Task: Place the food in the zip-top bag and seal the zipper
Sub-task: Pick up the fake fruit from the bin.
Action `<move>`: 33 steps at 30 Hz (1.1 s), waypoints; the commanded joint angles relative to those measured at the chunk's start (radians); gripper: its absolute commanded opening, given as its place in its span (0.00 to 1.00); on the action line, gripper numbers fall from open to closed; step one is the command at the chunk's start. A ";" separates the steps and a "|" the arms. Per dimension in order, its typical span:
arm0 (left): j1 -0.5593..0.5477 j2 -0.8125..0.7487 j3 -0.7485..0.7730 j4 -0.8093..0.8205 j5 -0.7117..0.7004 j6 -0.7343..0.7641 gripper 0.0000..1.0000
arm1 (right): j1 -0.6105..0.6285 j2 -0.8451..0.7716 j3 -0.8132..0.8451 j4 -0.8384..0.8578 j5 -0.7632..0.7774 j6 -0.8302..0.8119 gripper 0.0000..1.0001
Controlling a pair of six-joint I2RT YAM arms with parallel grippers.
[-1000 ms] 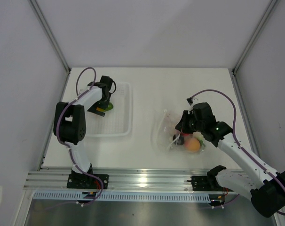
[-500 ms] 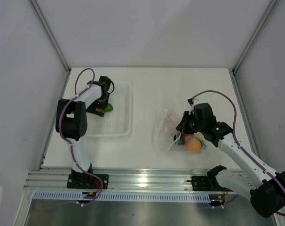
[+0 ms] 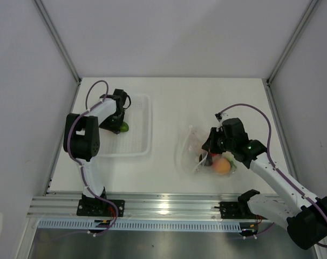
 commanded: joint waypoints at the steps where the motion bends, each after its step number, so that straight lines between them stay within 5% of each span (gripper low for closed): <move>1: 0.011 -0.071 -0.030 0.012 -0.015 0.012 0.53 | -0.003 -0.012 0.007 0.021 -0.007 0.007 0.00; 6: 0.011 -0.097 -0.067 0.048 0.019 0.032 0.29 | -0.003 -0.016 0.010 0.018 -0.013 0.016 0.00; 10: 0.011 -0.115 -0.080 0.054 0.039 0.046 0.20 | 0.000 -0.029 0.017 0.006 0.002 0.019 0.00; 17: 0.008 -0.192 -0.117 0.068 0.035 0.097 0.14 | 0.003 -0.036 0.020 -0.005 0.008 0.027 0.00; 21: 0.000 -0.268 -0.139 0.077 0.023 0.149 0.01 | 0.014 -0.035 0.023 0.001 0.011 0.036 0.00; 25: -0.014 -0.336 -0.154 0.110 0.035 0.259 0.01 | 0.025 -0.024 0.024 0.006 0.019 0.039 0.00; 28: -0.037 -0.423 -0.215 0.185 0.054 0.371 0.00 | 0.029 -0.018 0.027 0.009 0.022 0.044 0.00; 33: -0.098 -0.612 -0.376 0.576 0.153 0.668 0.01 | 0.038 -0.009 0.040 0.012 0.022 0.047 0.00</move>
